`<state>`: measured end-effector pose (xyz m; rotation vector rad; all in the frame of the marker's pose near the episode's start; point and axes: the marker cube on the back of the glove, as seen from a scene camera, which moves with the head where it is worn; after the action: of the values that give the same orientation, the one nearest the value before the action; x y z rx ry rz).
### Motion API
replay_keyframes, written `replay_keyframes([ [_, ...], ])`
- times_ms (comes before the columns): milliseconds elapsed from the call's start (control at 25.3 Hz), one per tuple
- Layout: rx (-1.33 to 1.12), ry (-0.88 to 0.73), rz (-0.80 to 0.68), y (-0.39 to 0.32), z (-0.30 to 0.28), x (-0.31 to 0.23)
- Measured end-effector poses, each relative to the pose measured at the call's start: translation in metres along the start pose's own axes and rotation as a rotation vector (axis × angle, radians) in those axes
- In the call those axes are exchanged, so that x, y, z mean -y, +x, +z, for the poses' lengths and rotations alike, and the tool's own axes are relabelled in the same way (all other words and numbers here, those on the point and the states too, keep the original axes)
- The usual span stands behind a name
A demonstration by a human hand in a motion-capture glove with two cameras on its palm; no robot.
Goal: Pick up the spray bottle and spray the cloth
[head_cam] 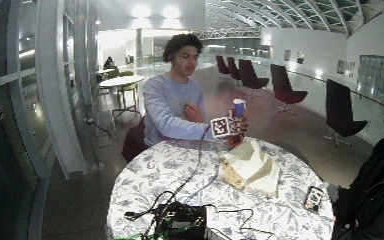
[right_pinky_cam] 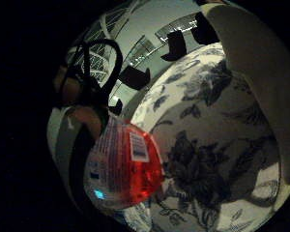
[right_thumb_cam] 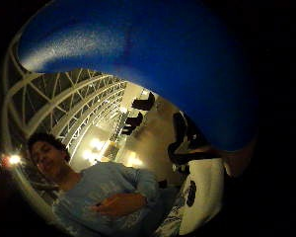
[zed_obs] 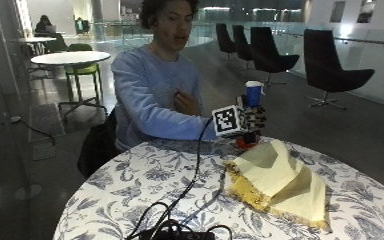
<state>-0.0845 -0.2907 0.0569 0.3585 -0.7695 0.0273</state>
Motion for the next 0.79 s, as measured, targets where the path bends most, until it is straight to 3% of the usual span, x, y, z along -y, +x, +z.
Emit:
replay_keyframes([
  [316,-0.106,-0.016,-0.015,-0.014,-0.06,-0.034],
  [789,-0.757,-0.003,0.127,0.026,-0.269,-0.167],
])
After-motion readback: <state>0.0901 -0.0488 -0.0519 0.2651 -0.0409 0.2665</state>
